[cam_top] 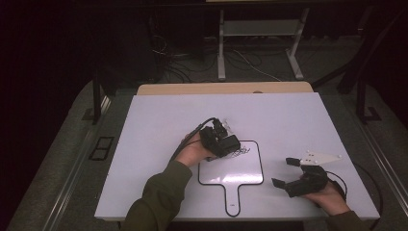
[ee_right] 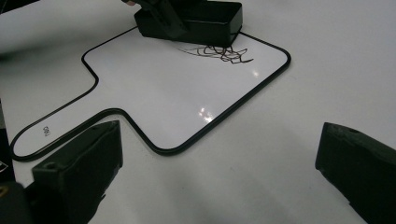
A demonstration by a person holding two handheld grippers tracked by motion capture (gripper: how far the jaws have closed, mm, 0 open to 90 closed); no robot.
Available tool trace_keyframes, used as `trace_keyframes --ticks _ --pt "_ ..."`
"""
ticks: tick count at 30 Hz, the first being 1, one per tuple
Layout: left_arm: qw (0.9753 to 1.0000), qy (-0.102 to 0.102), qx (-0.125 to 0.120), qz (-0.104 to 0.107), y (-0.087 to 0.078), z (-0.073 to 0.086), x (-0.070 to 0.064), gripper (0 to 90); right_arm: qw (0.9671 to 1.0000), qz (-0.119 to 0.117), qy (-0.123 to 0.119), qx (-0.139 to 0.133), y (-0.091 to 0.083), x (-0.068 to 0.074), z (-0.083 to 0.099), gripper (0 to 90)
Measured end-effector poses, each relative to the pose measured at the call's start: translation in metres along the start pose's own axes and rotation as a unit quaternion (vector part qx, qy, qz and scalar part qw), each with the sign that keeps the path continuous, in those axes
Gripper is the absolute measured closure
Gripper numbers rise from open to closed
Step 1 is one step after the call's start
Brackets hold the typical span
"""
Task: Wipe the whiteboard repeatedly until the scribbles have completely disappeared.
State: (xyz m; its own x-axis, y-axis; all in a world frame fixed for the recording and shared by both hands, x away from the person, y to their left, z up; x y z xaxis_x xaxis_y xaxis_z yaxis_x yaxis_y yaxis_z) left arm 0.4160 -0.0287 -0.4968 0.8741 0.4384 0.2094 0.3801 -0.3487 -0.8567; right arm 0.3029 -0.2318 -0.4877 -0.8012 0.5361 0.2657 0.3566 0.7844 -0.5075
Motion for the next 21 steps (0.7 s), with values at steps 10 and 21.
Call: trace_keyframes --ticks 10,21 --pt "0.9996 0.027 0.0 0.009 -0.001 -0.007 -0.016 38.9 1.0 -0.001 0.0 0.001 0.001 0.0 0.0 0.0" --pt "0.9999 0.015 0.003 -0.008 0.008 -0.014 0.001 38.9 1.0 -0.002 0.001 -0.001 -0.001 0.0 0.0 0.0"
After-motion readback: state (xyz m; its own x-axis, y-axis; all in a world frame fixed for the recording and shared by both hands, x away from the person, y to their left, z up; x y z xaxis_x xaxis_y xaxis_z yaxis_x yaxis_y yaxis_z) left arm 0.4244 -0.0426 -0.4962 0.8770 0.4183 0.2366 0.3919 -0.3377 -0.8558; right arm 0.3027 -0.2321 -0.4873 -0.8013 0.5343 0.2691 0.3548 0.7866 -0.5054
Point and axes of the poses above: each handheld gripper's, and its own axes: y roughly forward along the jaws, z roughly out of its underside, x roughly to its left, the point moved 9 cm from there along y, roughly forward along the jaws, and after that the axes turned 10 degrees about -z, right-handed, at the moved point
